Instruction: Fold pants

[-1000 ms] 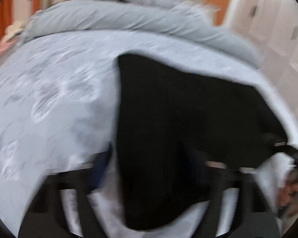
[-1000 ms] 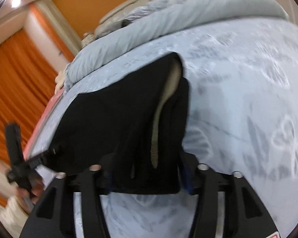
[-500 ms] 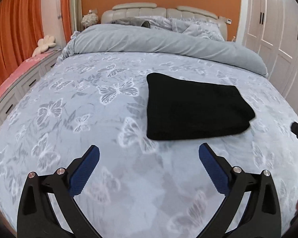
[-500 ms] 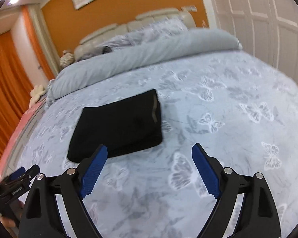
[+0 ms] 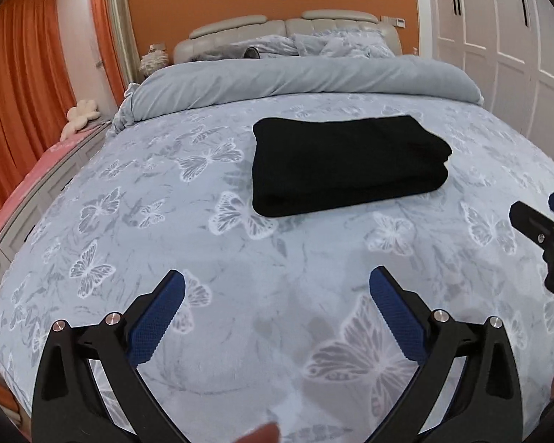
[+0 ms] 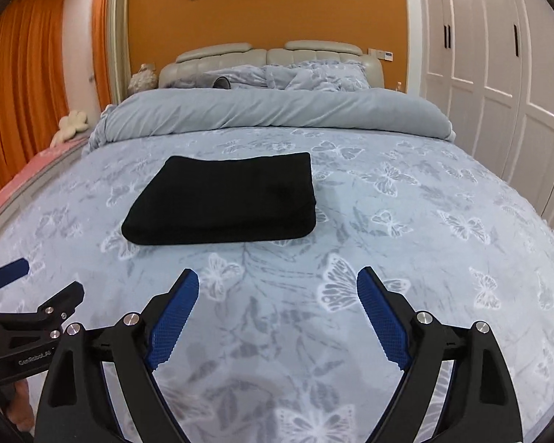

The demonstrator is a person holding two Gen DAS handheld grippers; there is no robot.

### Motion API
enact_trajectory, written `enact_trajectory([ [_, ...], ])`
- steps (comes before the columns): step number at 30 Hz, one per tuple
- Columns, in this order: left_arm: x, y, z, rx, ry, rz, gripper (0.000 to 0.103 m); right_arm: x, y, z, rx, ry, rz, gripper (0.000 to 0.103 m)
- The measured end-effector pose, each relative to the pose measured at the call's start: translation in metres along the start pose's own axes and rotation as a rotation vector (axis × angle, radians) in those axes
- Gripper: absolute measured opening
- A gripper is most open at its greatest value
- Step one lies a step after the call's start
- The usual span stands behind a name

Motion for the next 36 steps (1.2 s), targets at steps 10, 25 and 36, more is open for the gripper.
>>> enact_trajectory([
  [10,0.0,0.0,0.001,0.0,0.005,0.002,0.098,-0.006,0.005,-0.005,-0.028,-0.011,-0.031,0.085],
  [25,-0.006,-0.002,0.009,-0.005,0.017,-0.007,0.098,-0.005,0.007,-0.008,-0.019,0.004,-0.033,0.085],
  [36,-0.005,-0.001,0.012,-0.019,0.02,-0.004,0.098,-0.003,0.009,-0.007,-0.021,0.016,-0.032,0.085],
])
Point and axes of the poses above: each gripper's, at about its wrist camera, not at the fingertips, and x roughly against the way its jaws point, z to its right, y to its underside, the point moved 5 cm from there along -x, roughly the way its jaws point, and after that the axes turned 5 degrees about -z, right-handed, at the moved point
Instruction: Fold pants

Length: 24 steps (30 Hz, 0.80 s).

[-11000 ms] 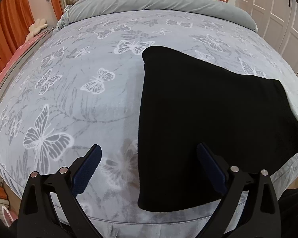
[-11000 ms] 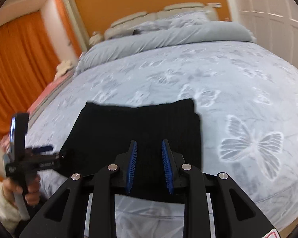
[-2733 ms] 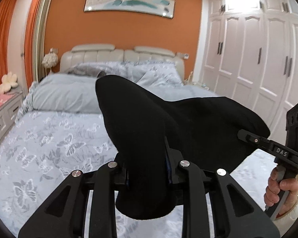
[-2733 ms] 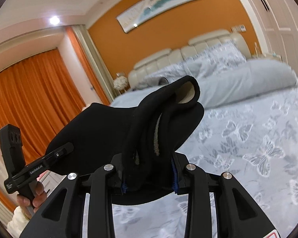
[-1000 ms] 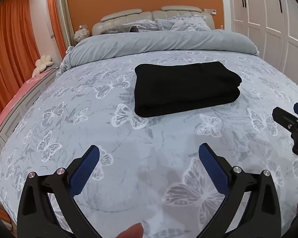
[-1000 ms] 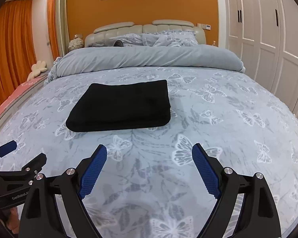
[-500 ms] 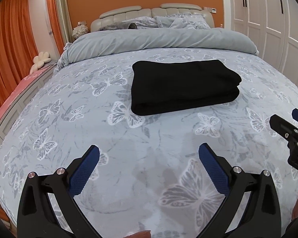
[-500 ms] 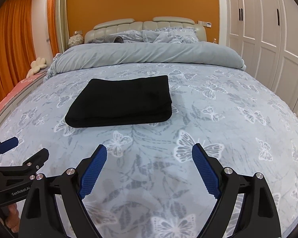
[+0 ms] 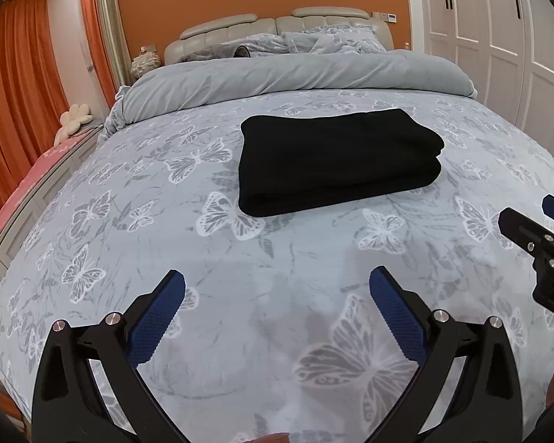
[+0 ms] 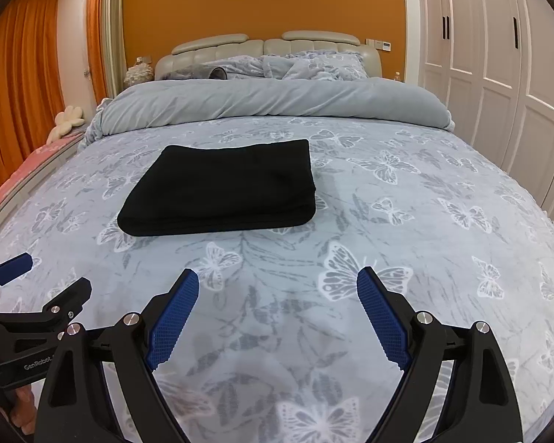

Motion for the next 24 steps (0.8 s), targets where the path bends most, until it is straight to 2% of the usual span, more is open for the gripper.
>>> enact_trajectory([
  [24,-0.0001,0.001,0.0001,0.003,-0.006,0.0,0.098,0.001,0.0012,-0.0008,0.0,0.0,-0.004,0.085],
])
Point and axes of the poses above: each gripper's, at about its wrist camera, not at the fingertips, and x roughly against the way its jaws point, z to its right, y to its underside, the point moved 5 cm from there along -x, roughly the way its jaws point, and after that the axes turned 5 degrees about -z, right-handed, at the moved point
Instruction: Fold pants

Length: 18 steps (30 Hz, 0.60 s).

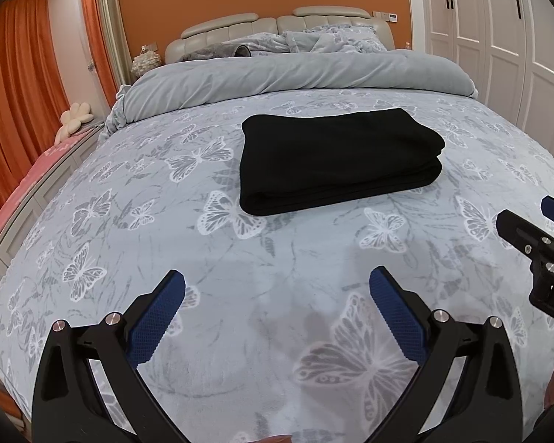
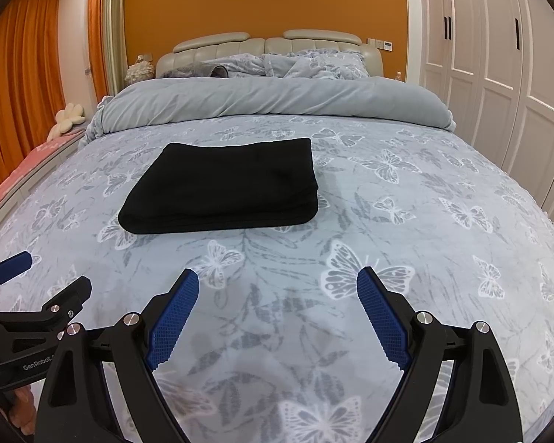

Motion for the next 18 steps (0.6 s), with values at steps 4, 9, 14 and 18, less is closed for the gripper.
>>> enact_trajectory([
  [4,-0.0003,0.0005,-0.0004,0.001,0.002,-0.001,0.098,0.0001,0.0009,0.0,0.003,-0.001,0.0,0.085],
  [9,-0.0004,0.0009,-0.0002,0.0,0.002,-0.002,0.098,0.0006,0.0005,-0.0013,0.0,0.0,0.0,0.085],
  [14,-0.0001,0.0002,-0.0001,0.0,0.001,-0.001,0.098,0.0,0.0005,-0.0009,0.002,-0.002,-0.001,0.085],
  [18,0.0,0.0001,-0.0001,0.0,0.001,-0.001,0.098,-0.0001,0.0005,-0.0008,0.003,-0.004,-0.003,0.085],
])
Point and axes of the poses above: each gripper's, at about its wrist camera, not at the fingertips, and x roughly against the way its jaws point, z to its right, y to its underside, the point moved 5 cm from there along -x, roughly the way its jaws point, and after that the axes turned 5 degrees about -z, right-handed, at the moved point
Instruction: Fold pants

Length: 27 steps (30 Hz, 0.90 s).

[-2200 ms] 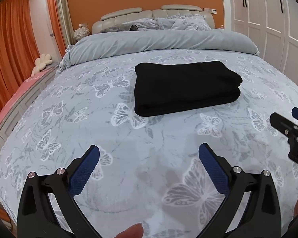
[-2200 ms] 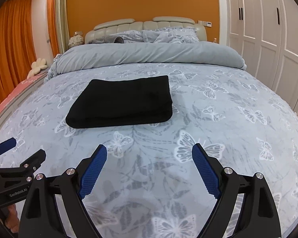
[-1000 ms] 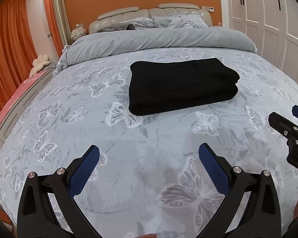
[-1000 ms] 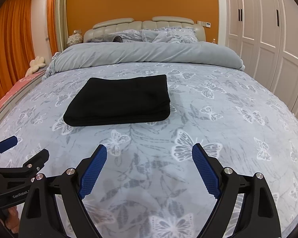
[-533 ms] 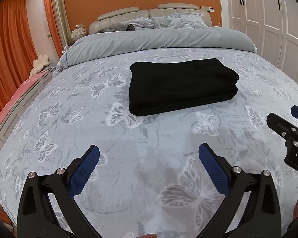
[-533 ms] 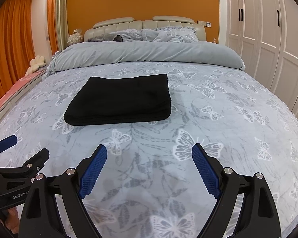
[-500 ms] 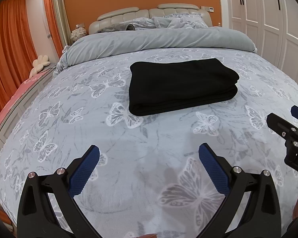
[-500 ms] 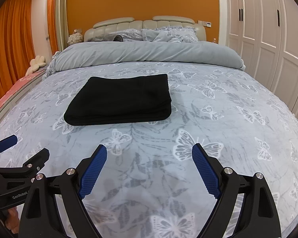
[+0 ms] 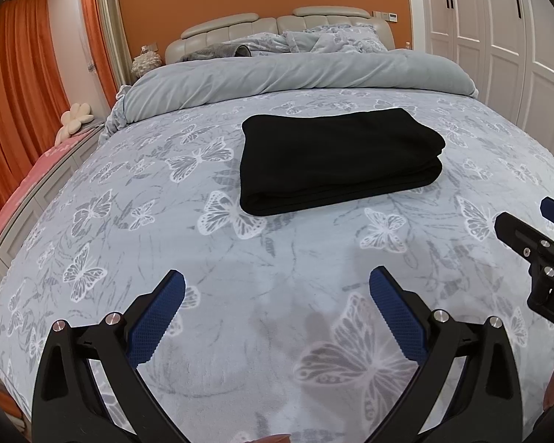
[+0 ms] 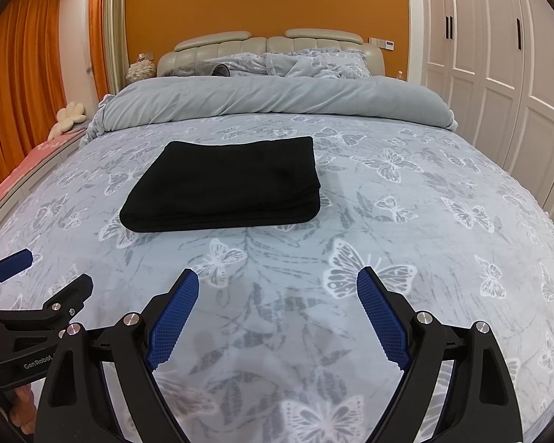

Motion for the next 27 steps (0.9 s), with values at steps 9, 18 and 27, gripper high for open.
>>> enact_trajectory([
  [9,-0.0001,-0.0002,0.0003,-0.001,-0.001,-0.001,0.098,0.0001,0.0008,-0.0007,0.001,0.0,0.0,0.085],
  [18,0.0,0.0005,0.0002,-0.003,0.0,-0.002,0.098,-0.0008,0.0024,-0.0007,0.006,-0.004,-0.002,0.085],
  [27,-0.0005,0.001,0.0,-0.004,0.001,-0.003,0.098,-0.0007,0.0017,-0.0008,0.004,-0.004,-0.005,0.085],
])
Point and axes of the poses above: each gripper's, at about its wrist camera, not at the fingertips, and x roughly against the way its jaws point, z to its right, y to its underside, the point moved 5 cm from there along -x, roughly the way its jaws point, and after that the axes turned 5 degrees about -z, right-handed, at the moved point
